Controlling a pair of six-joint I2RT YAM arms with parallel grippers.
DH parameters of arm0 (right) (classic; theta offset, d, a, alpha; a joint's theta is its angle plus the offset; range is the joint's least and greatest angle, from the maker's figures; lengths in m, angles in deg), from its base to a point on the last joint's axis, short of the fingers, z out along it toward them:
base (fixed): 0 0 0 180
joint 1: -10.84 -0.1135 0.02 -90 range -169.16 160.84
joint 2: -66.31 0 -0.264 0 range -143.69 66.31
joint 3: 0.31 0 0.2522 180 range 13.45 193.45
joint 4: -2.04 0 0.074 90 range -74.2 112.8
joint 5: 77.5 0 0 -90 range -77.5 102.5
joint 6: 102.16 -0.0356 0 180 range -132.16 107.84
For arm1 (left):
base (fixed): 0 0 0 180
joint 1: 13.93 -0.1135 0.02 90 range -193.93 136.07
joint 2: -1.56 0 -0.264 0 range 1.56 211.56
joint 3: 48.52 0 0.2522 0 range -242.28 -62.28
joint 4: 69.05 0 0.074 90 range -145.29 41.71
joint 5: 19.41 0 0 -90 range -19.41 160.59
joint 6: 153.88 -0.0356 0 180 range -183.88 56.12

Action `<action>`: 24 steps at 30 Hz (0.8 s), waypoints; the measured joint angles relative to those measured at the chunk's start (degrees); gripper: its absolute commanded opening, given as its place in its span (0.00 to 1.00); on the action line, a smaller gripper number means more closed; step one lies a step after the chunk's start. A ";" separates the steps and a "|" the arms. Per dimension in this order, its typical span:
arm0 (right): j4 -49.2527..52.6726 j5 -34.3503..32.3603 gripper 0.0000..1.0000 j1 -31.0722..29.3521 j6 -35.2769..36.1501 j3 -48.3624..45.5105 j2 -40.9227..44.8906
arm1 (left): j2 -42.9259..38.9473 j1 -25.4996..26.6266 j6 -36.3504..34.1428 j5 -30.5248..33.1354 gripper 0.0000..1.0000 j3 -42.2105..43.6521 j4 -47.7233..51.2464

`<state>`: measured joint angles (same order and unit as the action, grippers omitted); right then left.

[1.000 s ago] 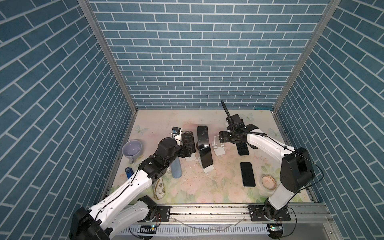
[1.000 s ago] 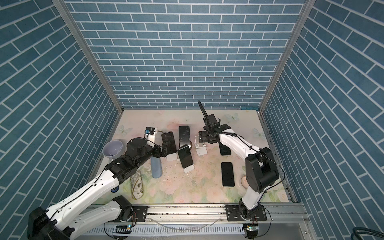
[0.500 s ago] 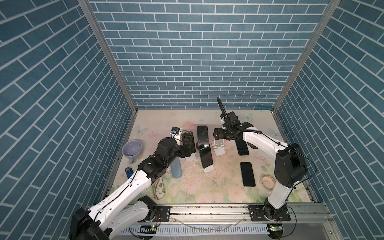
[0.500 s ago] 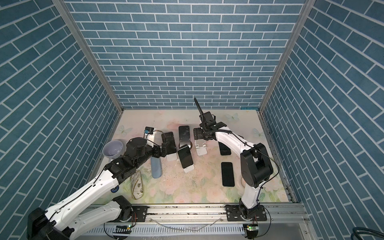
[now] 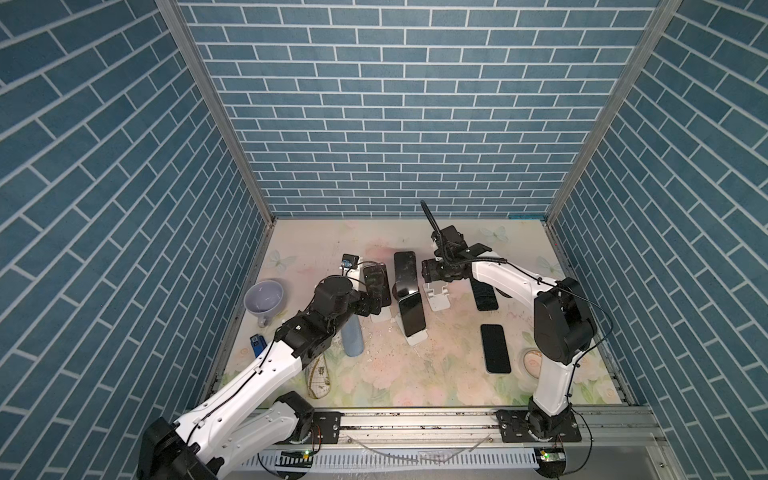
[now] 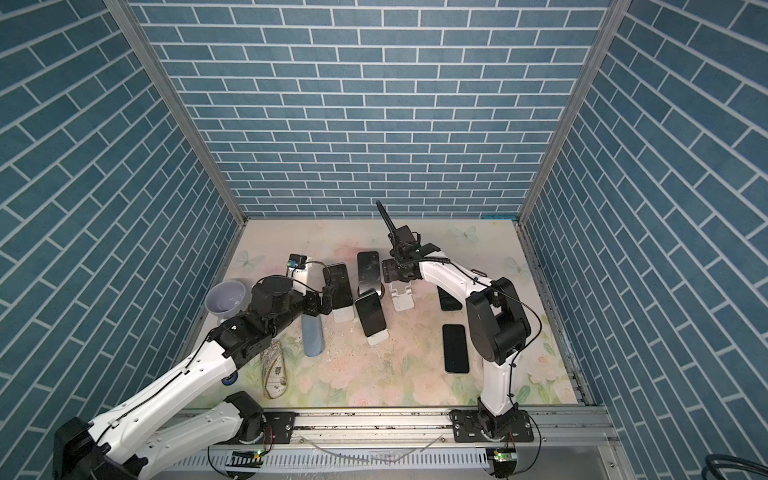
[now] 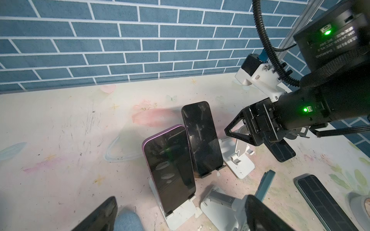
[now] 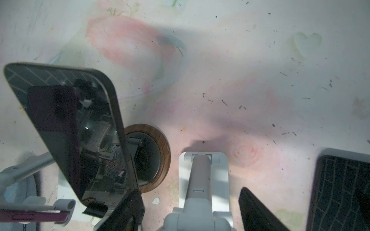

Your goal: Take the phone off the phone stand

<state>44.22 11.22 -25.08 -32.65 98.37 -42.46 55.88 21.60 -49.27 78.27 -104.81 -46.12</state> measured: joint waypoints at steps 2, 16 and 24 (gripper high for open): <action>0.52 -0.96 0.70 -0.13 -0.02 0.11 -0.26 | 0.00 0.00 0.02 0.00 1.00 0.00 0.00; 1.09 -3.26 0.51 -0.20 -0.17 0.63 -0.20 | 0.00 0.00 -0.02 0.00 1.00 0.00 0.00; 2.01 -6.73 0.51 0.31 -0.15 0.63 6.84 | -0.57 0.00 -0.13 0.22 1.00 0.00 0.00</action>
<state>46.23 4.49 -24.78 -32.80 99.01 -35.62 55.31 21.60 -49.40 78.49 -104.81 -46.12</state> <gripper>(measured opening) 0.666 0.996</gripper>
